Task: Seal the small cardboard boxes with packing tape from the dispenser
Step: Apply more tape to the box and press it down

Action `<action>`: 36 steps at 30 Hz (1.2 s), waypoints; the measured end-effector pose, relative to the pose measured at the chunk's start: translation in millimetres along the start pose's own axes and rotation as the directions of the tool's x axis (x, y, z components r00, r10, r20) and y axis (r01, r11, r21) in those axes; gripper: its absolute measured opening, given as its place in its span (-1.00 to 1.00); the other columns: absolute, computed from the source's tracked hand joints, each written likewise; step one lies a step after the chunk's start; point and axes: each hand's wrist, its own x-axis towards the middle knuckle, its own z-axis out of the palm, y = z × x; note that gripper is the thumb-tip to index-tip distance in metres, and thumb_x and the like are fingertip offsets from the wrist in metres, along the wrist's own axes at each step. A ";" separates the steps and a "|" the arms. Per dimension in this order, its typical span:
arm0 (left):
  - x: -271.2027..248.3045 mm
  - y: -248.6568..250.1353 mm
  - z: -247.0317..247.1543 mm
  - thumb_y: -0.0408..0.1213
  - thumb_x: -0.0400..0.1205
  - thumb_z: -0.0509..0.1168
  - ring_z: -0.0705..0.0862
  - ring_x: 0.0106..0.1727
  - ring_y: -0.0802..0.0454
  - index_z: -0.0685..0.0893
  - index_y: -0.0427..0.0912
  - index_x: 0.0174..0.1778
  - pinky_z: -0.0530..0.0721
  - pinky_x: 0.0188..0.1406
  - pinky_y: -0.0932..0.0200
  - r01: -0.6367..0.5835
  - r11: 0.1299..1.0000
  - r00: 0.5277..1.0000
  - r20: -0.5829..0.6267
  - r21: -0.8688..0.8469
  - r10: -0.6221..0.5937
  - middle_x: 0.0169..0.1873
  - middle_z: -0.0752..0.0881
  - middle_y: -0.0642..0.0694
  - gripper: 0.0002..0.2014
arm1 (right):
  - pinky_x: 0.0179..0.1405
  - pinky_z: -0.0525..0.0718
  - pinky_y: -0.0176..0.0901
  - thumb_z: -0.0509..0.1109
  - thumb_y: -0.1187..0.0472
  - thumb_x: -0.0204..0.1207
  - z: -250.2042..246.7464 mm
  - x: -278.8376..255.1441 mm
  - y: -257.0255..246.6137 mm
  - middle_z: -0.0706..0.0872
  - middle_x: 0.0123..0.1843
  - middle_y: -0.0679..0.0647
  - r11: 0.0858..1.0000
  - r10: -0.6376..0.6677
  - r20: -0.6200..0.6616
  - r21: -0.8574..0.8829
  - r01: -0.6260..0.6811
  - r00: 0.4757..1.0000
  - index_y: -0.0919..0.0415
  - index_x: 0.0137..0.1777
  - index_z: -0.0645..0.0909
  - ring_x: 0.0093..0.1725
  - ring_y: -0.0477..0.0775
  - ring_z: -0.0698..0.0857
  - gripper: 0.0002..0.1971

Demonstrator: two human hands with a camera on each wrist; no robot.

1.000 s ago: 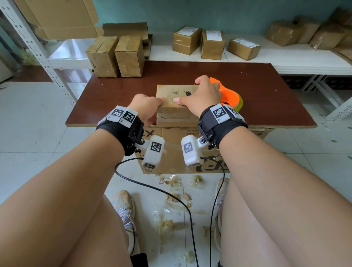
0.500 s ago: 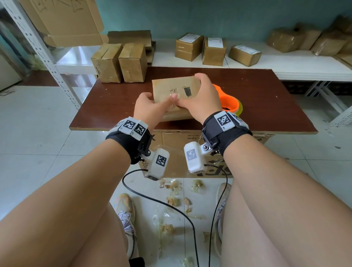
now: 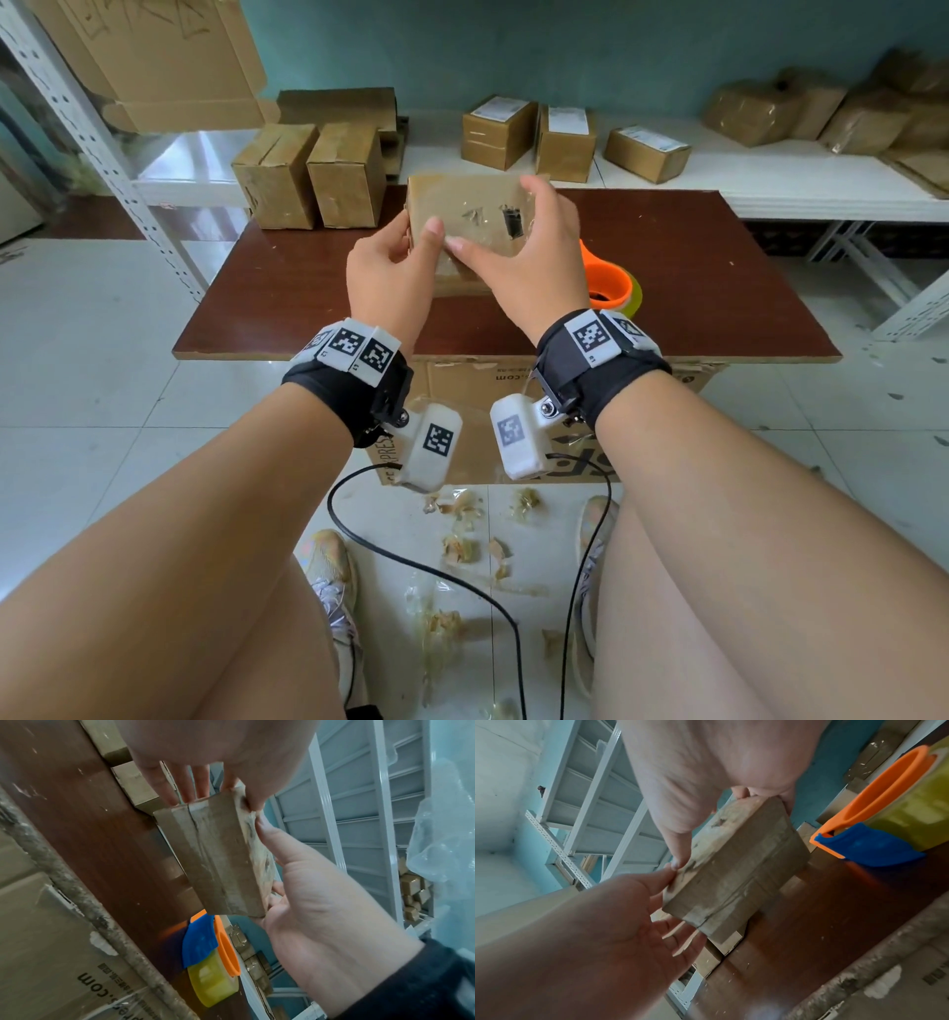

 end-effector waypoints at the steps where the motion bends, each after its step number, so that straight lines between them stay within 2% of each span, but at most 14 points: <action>1: 0.8 0.3 0.6 0.08 0.72 0.32 0.84 0.14 0.09 0.86 0.14 0.34 0.78 0.37 -0.23 0.004 1.000 1.000 -0.001 -0.008 -0.004 0.05 0.92 0.01 -0.66 | 0.19 0.39 -0.55 0.72 -0.25 0.37 0.2 -0.1 -0.4 0.40 0.60 0.02 1.000 -0.003 -0.016 0.002 0.003 1.000 0.03 0.72 0.34 0.27 -0.22 0.44 0.00; 3: 4.7 -2.0 0.8 0.09 0.69 0.26 0.81 0.23 0.11 0.81 0.02 0.46 0.75 0.44 -0.19 0.038 0.999 0.999 -0.014 -0.036 -0.038 0.19 0.89 0.07 -0.52 | 0.11 0.38 -0.62 0.76 -0.22 0.32 0.6 -0.5 -1.3 0.39 0.58 0.03 1.000 -0.005 -0.053 0.002 0.005 0.999 0.02 0.74 0.31 0.27 -0.22 0.44 0.06; 7: 10.6 -4.6 -0.1 0.02 0.69 0.19 0.76 0.43 0.08 0.72 -0.08 0.58 0.68 0.54 -0.10 0.068 0.994 0.997 -0.036 -0.088 -0.071 0.38 0.82 0.04 -0.44 | -0.06 0.35 -0.66 0.80 -0.14 0.31 0.4 -0.7 -4.7 0.43 0.56 0.01 0.999 0.028 -0.088 0.046 -0.024 0.996 -0.07 0.84 0.14 0.28 -0.22 0.42 0.19; 11: 11.5 -4.6 -1.2 0.05 0.75 0.22 0.79 0.35 0.08 0.79 0.09 0.45 0.73 0.47 -0.09 0.017 0.996 0.997 -0.067 -0.091 -0.023 0.24 0.87 0.07 -0.58 | 0.31 0.30 -0.52 0.71 -0.09 0.47 1.0 -0.8 -9.1 0.45 0.70 -0.01 0.996 0.053 -0.098 0.076 -0.046 0.994 -0.03 0.85 0.19 0.59 -0.09 0.45 0.04; 14: 14.6 -4.1 -2.0 0.12 0.71 0.20 0.69 0.47 0.10 0.68 0.23 0.59 0.65 0.56 -0.06 -0.006 0.997 0.998 -0.060 -0.073 0.002 0.33 0.76 0.08 -0.50 | 0.42 0.32 -0.38 0.58 -0.08 0.61 3.7 -1.0 -11.5 0.38 0.76 -0.01 0.988 0.096 -0.076 0.131 -0.086 0.992 0.03 0.86 0.16 0.65 -0.08 0.41 -0.08; 15: 13.5 -2.6 -1.4 0.09 0.75 0.20 0.64 0.51 0.12 0.59 0.19 0.68 0.60 0.59 0.02 -0.016 0.998 1.000 -0.024 -0.054 0.015 0.40 0.70 0.08 -0.48 | 0.39 0.35 -0.34 0.58 -0.14 0.59 4.4 -1.8 -12.1 0.36 0.74 0.00 0.979 0.130 -0.046 0.162 -0.121 0.990 0.03 0.87 0.10 0.57 -0.12 0.43 -0.02; 17: 10.7 0.2 -0.1 0.01 0.86 0.17 0.49 0.61 0.11 0.38 0.08 0.83 0.46 0.55 0.43 -0.061 0.997 0.997 0.049 0.036 0.060 0.59 0.48 -0.04 -0.44 | 0.32 0.39 -0.28 0.64 -0.30 0.46 4.9 -4.3 -13.9 0.33 0.69 0.03 0.966 0.170 0.003 0.197 -0.167 0.985 -0.02 0.88 -0.02 0.44 -0.18 0.39 0.17; 18: 9.1 -0.2 0.5 -0.03 0.89 0.16 0.43 0.63 0.10 0.29 0.03 0.86 0.39 0.41 0.64 -0.086 0.994 0.994 0.071 0.072 0.081 0.64 0.37 -0.09 -0.43 | 0.31 0.41 -0.26 0.67 -0.36 0.39 4.6 -4.9 -14.1 0.32 0.69 0.04 0.964 0.178 0.009 0.200 -0.176 0.984 -0.03 0.88 -0.06 0.47 -0.14 0.41 0.25; 20: 4.0 1.4 1.1 -0.02 0.88 0.22 0.39 0.63 0.12 0.23 -0.02 0.88 0.32 0.20 0.81 -0.119 0.987 0.990 0.084 0.106 0.110 0.65 0.30 -0.10 -0.37 | 0.29 0.44 -0.25 0.70 -0.38 0.32 2.7 -3.6 -13.4 0.34 0.72 0.06 0.963 0.187 -0.003 0.200 -0.183 0.982 -0.01 0.89 -0.07 0.63 -0.01 0.44 0.33; 24: 5.6 3.1 -5.7 0.16 0.69 0.46 0.48 0.58 0.15 0.28 0.03 0.86 0.46 0.24 0.71 -0.126 0.984 0.992 0.046 0.124 0.121 0.61 0.41 -0.04 -0.16 | 0.32 0.45 -0.26 0.69 -0.31 0.38 -0.6 0.1 -11.1 0.42 0.71 0.01 0.974 0.162 -0.001 0.158 -0.160 0.987 0.01 0.86 0.14 0.66 0.01 0.45 0.16; 28: 12.5 0.7 -18.5 0.11 0.45 0.72 0.65 0.55 0.16 0.30 -0.09 0.84 0.74 0.46 0.10 -0.170 0.985 0.980 0.113 0.034 0.165 0.58 0.61 0.00 0.10 | 0.44 0.66 -0.06 0.64 -0.38 0.36 -3.4 0.1 -7.6 0.60 0.52 -0.03 0.983 0.111 -0.033 0.148 -0.105 0.993 -0.06 0.69 0.43 0.47 -0.03 0.60 -0.06; 31: 16.5 4.2 -28.8 0.10 0.35 0.79 0.67 0.52 0.22 0.28 -0.17 0.85 0.75 0.45 0.11 -0.125 0.992 0.991 0.050 0.013 0.124 0.60 0.61 -0.04 0.22 | 0.33 0.69 -0.15 0.62 -0.37 0.40 -8.1 1.3 -6.3 0.60 0.41 -0.05 0.989 0.042 -0.038 0.140 -0.036 0.998 -0.08 0.51 0.54 0.26 -0.19 0.62 -0.25; 33: 14.1 8.8 -31.8 0.12 0.38 0.78 0.72 0.46 0.19 0.43 -0.17 0.78 0.76 0.41 0.10 -0.133 0.991 0.991 0.019 -0.027 0.134 0.51 0.70 -0.06 0.10 | 0.23 0.70 -0.27 0.67 -0.36 0.37 -10.0 1.3 -5.4 0.56 0.39 -0.04 0.993 -0.011 -0.010 0.121 0.012 1.000 -0.05 0.46 0.49 0.18 -0.25 0.61 -0.23; 36: 8.0 11.2 -28.7 -0.05 0.65 0.62 0.85 0.20 0.11 0.74 -0.16 0.46 0.82 0.20 0.09 -0.177 0.980 0.982 0.044 -0.088 0.182 0.17 0.87 -0.01 -0.50 | -0.01 0.75 -0.34 0.71 -0.32 0.36 -12.9 1.8 -6.6 0.73 0.15 -0.15 0.984 -0.019 -0.006 0.176 0.020 1.000 0.01 0.32 0.51 0.01 -0.31 0.73 -0.30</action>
